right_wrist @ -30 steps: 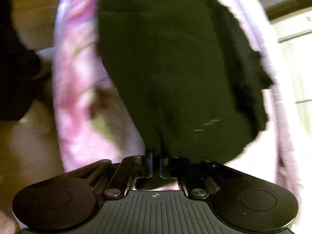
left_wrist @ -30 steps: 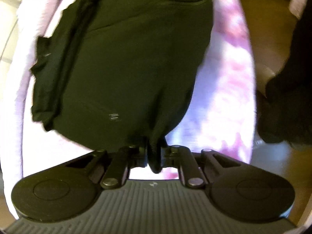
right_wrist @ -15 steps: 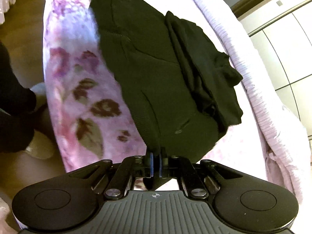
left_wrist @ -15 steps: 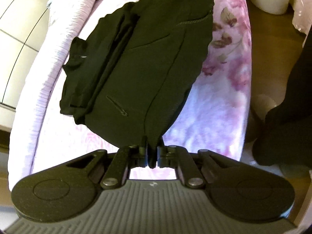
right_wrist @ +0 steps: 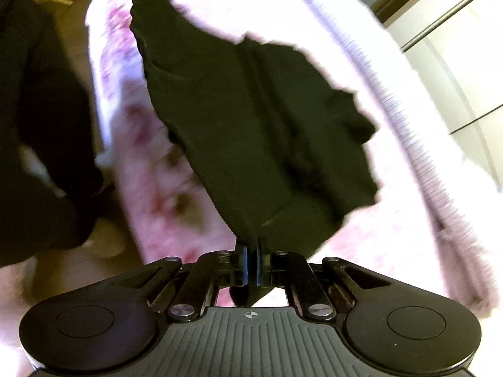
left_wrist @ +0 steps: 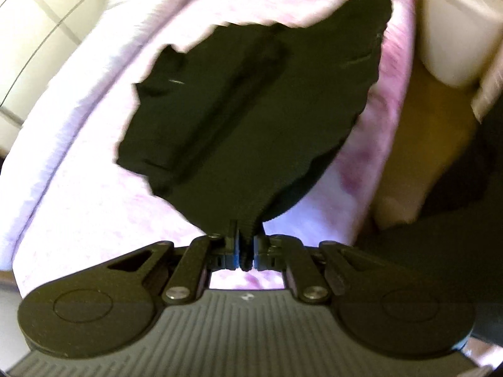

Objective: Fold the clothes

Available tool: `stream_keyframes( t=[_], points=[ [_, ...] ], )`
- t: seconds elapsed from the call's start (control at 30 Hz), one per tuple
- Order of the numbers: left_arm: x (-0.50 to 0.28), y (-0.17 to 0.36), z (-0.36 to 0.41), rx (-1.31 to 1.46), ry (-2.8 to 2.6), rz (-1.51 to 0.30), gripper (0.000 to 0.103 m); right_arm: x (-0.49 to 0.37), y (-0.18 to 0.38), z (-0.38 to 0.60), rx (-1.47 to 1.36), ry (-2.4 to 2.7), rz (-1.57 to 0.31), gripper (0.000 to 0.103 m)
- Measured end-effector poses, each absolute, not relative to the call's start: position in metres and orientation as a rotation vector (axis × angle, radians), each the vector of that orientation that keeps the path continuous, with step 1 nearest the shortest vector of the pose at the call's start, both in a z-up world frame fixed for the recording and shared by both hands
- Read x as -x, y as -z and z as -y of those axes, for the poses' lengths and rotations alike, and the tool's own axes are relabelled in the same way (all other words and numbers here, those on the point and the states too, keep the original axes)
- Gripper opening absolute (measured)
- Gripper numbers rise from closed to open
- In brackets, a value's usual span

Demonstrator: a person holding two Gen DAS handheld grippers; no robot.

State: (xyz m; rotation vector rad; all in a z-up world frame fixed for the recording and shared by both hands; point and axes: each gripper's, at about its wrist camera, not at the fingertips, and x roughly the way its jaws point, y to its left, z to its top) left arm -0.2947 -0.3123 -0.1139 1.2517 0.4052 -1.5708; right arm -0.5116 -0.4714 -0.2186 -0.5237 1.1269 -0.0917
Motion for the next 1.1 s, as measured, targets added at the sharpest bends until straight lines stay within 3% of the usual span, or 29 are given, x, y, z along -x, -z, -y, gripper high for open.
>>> stream_keyframes(
  t=[0.23,0.5,0.83,1.1],
  points=[
    [0.174,0.083,0.489,-1.070,1.567,-0.532,0.006,0.421,0.197,0.618,0.592,0.155,-1.079,0.003],
    [0.078,0.147,0.658,-1.025,1.579,-0.753,0.006,0.329,0.262,0.778,0.462,0.149,-1.227,0.003],
    [0.032,0.213,0.732,-1.016,1.498,-0.918,0.007,0.275,0.297,0.892,0.289,0.088,-1.266,0.003],
    [0.012,0.261,0.776,-1.006,1.414,-0.949,0.007,0.254,0.343,0.950,0.134,0.124,-1.228,0.003]
  ],
)
